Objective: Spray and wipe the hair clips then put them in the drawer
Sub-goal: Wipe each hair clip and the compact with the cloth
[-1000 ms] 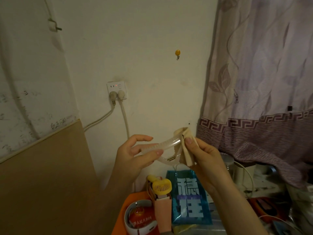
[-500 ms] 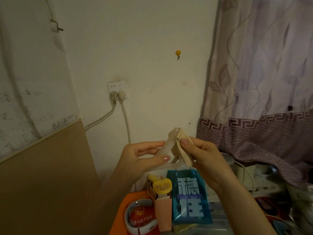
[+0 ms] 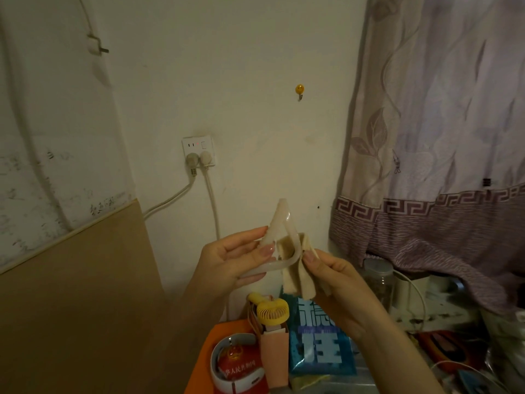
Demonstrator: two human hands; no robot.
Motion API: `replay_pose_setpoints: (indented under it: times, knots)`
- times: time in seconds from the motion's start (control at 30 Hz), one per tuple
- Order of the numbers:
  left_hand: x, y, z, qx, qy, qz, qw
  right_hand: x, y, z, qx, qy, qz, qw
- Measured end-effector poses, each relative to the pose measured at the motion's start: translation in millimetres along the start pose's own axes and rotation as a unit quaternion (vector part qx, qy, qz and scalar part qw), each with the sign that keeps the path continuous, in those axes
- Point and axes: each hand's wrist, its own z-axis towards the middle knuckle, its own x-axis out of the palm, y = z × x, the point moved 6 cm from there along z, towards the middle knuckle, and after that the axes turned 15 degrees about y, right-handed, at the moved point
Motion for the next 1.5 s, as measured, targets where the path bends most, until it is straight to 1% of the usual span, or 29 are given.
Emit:
replay_pose_setpoints:
  times: [0.2,0.4,0.5,0.6,0.73,0.87,0.97,1.13,1.27,1.4,1.5]
  knots:
    - [0.3,12.9,1.4,-0.027,0.014,0.014,0.999,-4.5,-9.6,2.3,-0.01,-0.031,0.053,0.998]
    - [-4.0,23.5,1.8,-0.031,-0.017,0.002,0.999,-7.7,-4.8,2.0,-0.057,-0.097,-0.005,0.994]
    - [-6.2,21.3,-3.0,-0.004,-0.056,0.007,0.998,-9.1,-2.8,-0.5,-0.077,-0.132,-0.035,0.988]
    - [-6.8,15.9,-12.0,0.032,-0.091,0.028,0.995,-12.4,-1.2,-2.8,-0.086,-0.164,-0.093,0.978]
    - [1.2,10.7,-19.4,0.071,-0.098,0.094,0.988,-12.1,-2.6,-2.3,-0.092,-0.191,-0.137,0.968]
    - [4.2,12.7,-19.7,0.095,-0.11,0.136,0.98,-9.2,-5.0,-0.7,-0.091,-0.199,-0.17,0.961]
    - [3.6,14.6,-19.1,0.105,-0.126,0.149,0.975,-9.4,-6.5,0.2,-0.093,-0.203,-0.179,0.958]
    - [1.4,20.7,-15.6,0.098,-0.159,0.16,0.969,-5.9,-9.3,1.5,-0.095,-0.19,-0.18,0.96]
    - [-2.6,23.9,-13.7,0.083,-0.166,0.165,0.969,-7.8,-9.6,2.2,-0.086,-0.182,-0.195,0.96]
    - [-7.7,23.4,-14.3,0.076,-0.166,0.143,0.973,-11.9,-7.8,0.1,-0.095,-0.17,-0.18,0.964]
    - [-11.1,23.2,-15.6,0.06,-0.16,0.081,0.982,-25.4,-8.7,-2.7,-0.082,-0.19,-0.136,0.969]
